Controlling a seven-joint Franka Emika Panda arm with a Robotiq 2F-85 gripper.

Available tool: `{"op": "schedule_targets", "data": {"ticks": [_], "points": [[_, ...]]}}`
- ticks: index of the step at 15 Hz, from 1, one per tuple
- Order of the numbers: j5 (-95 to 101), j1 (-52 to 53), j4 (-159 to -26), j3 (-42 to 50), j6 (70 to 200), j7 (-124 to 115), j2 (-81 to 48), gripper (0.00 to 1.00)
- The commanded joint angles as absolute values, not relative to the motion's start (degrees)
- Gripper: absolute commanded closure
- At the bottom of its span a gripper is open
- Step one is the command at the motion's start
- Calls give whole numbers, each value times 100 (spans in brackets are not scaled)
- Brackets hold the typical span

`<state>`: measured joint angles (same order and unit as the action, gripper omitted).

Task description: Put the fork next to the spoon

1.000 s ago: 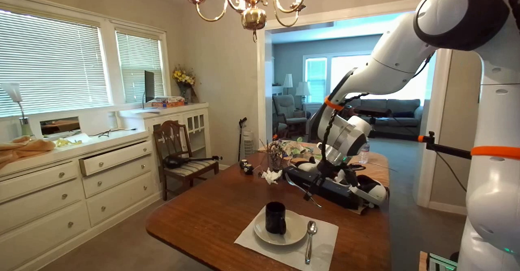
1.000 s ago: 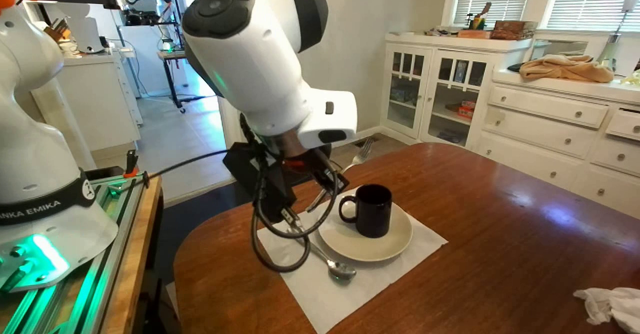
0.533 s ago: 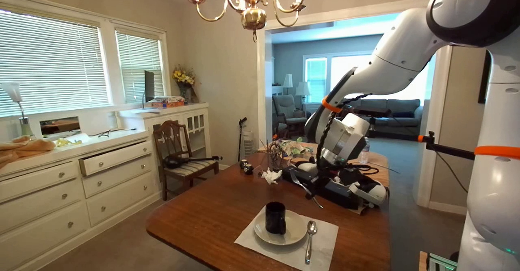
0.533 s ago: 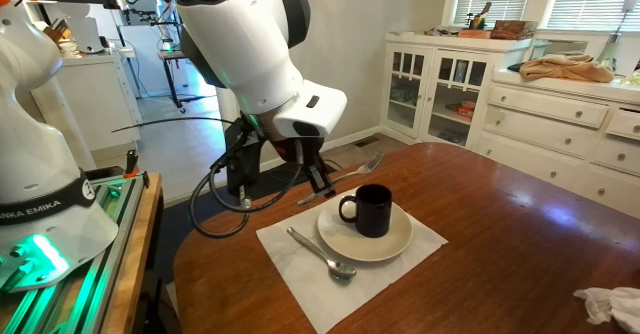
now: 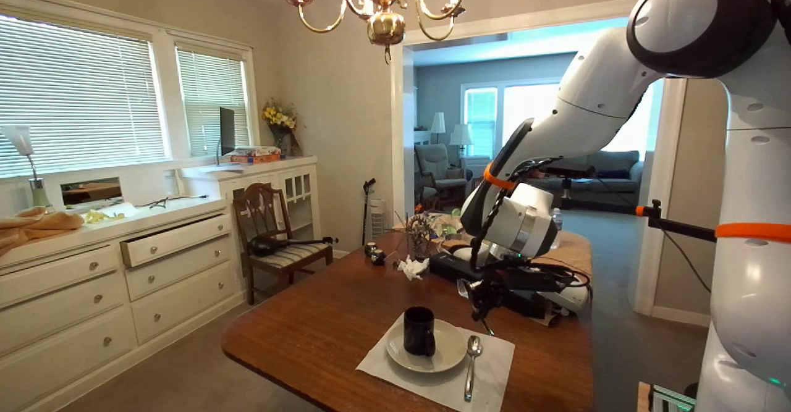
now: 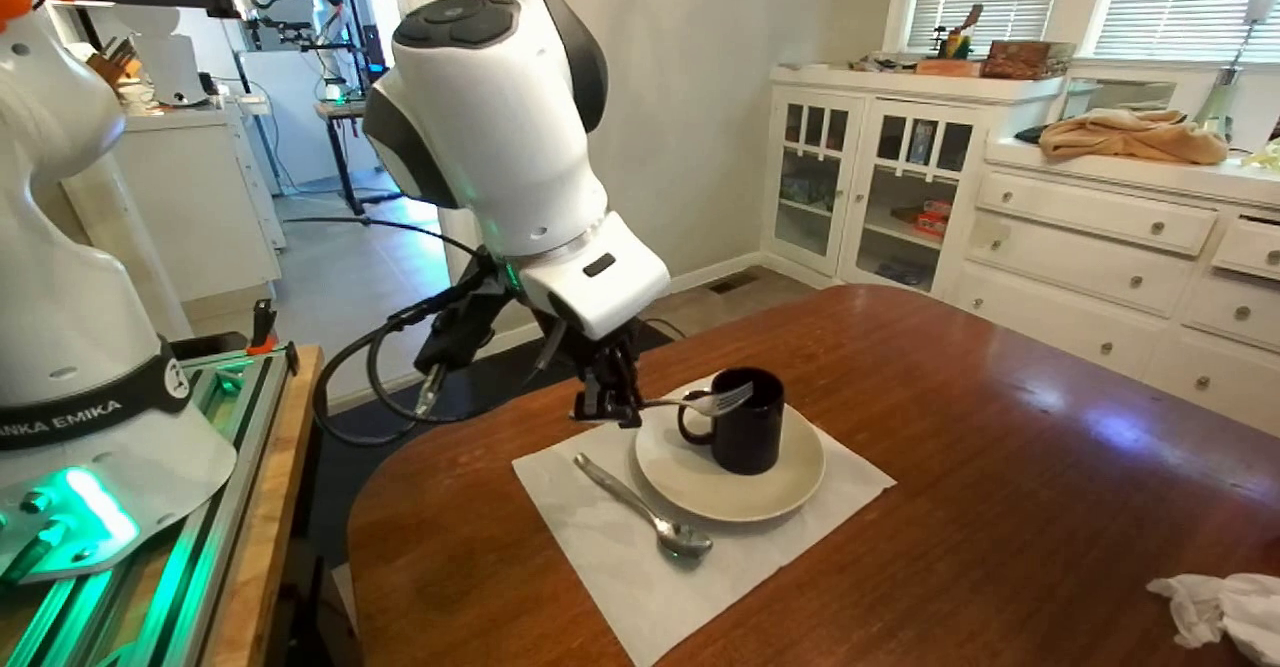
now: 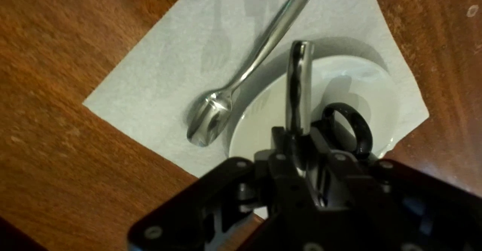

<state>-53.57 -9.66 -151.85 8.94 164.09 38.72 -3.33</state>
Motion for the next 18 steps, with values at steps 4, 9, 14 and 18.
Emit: {"op": "schedule_targets", "data": {"ticks": [4,9,14,18], "points": [[-4805,-981,-15075,977,15674,2839,-399,84],[-4768,-953,-15040,984,15825,2561,-473,96],[-4875,-1013,-14959,1094,16365,1847,-878,96],[-4845,-1041,-14965,1313,16265,978,-1180,96]]}}
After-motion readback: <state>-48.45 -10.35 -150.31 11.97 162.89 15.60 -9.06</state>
